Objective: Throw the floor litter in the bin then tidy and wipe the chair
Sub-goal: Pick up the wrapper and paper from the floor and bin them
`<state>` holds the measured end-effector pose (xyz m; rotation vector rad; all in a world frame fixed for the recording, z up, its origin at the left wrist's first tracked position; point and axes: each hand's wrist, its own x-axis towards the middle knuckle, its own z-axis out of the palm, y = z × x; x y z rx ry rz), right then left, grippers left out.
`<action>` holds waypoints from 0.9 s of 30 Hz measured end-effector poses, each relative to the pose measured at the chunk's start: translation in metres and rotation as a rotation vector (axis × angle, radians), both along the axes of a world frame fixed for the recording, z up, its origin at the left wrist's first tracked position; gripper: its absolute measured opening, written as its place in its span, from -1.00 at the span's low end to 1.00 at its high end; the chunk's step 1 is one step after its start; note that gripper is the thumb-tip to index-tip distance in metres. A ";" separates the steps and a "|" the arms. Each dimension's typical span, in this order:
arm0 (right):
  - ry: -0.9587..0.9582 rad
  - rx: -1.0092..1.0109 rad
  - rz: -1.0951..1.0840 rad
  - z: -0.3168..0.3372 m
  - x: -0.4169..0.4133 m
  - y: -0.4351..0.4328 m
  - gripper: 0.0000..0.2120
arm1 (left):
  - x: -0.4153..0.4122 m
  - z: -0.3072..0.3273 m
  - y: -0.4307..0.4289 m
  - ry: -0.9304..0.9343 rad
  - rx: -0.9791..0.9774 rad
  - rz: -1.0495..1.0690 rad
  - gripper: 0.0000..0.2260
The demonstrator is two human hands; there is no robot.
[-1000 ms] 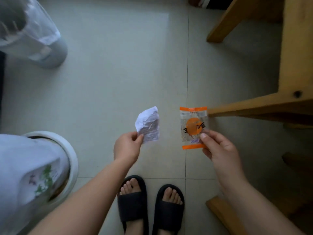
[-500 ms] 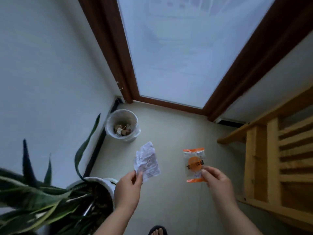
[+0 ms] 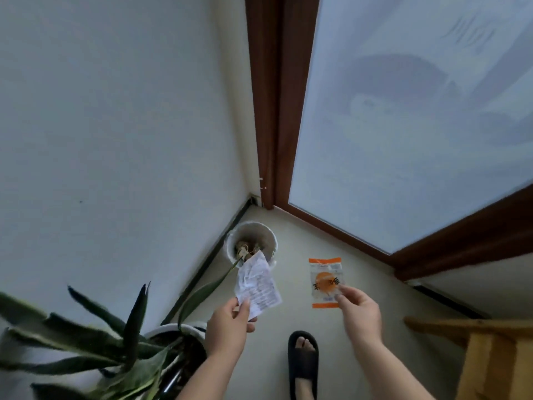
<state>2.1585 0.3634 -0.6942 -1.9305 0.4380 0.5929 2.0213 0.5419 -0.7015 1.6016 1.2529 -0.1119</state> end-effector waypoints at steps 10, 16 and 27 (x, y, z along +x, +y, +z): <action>0.103 -0.115 0.335 -0.081 0.097 0.070 -0.72 | 0.076 -0.074 0.029 0.137 -0.033 0.160 -0.80; 0.131 -0.115 0.419 -0.155 0.116 0.116 -0.77 | 0.110 -0.146 0.068 0.169 0.015 0.204 -0.82; -0.017 -0.281 0.664 -0.292 0.147 0.177 -0.75 | 0.130 -0.286 0.130 0.296 0.034 -0.008 -0.76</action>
